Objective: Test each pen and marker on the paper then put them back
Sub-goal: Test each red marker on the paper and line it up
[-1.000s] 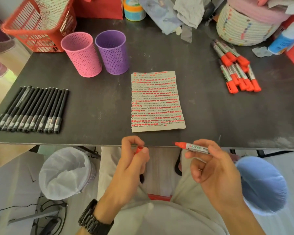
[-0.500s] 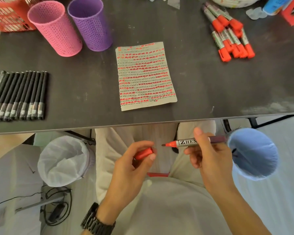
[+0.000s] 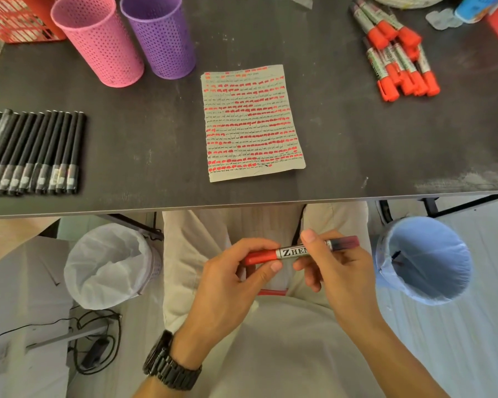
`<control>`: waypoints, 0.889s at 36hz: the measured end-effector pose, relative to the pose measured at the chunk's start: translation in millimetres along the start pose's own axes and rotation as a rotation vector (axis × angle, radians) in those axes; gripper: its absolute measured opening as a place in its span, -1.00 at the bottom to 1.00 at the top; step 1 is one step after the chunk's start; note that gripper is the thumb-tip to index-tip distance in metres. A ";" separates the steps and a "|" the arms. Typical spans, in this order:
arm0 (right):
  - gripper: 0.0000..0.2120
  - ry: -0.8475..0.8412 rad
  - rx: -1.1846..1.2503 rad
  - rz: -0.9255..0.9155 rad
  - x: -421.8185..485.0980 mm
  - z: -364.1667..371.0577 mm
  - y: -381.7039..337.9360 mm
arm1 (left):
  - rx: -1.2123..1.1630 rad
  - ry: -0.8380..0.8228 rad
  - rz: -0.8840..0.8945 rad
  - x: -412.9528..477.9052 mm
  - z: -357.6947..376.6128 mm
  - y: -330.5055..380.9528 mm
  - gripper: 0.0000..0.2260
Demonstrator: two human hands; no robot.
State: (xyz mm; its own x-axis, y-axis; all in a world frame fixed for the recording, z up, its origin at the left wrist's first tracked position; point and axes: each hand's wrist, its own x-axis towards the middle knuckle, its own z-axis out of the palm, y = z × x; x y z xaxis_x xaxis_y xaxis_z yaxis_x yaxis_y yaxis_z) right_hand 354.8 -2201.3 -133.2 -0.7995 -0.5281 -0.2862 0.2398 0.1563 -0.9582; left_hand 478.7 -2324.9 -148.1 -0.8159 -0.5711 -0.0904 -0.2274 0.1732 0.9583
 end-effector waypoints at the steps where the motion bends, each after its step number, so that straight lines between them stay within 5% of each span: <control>1: -0.63 -0.017 0.005 0.011 0.5 -0.6 0.7 | 0.000 0.003 0.003 0.2 -0.1 0.2 -0.77; 6: -0.48 -0.191 0.032 0.139 8.9 -16.0 1.6 | -0.026 0.014 -0.021 -1.3 -8.3 -1.9 -0.77; 10: -0.65 -0.415 -0.102 0.123 13.7 -30.6 -5.0 | 0.024 -0.030 -0.008 -0.4 -16.4 -1.2 -0.79; 17: -0.79 -0.567 -0.459 -0.023 16.7 -33.6 -7.8 | 0.147 -0.111 -0.005 0.8 -26.4 5.8 -0.80; 22: -0.69 -0.557 -0.445 -0.079 10.3 -29.6 -8.6 | 0.164 -0.143 0.006 4.5 -41.7 14.1 -0.80; 28: -0.83 -0.468 -0.402 -0.125 2.9 -22.0 -8.9 | 0.237 -0.129 0.087 10.8 -45.6 21.7 -0.81; 32: -0.73 -0.424 -0.222 -0.033 0.4 -15.3 -6.3 | 0.176 -0.132 0.132 17.5 -47.7 25.0 -0.53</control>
State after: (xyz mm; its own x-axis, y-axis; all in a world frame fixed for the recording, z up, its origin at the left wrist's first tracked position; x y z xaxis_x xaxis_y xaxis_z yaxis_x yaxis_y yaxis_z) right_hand 344.5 -2189.7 -127.3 -0.4985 -0.8224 -0.2742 0.0580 0.2839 -0.9571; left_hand 484.1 -2368.9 -112.8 -0.9044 -0.4264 -0.0133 -0.1939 0.3831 0.9031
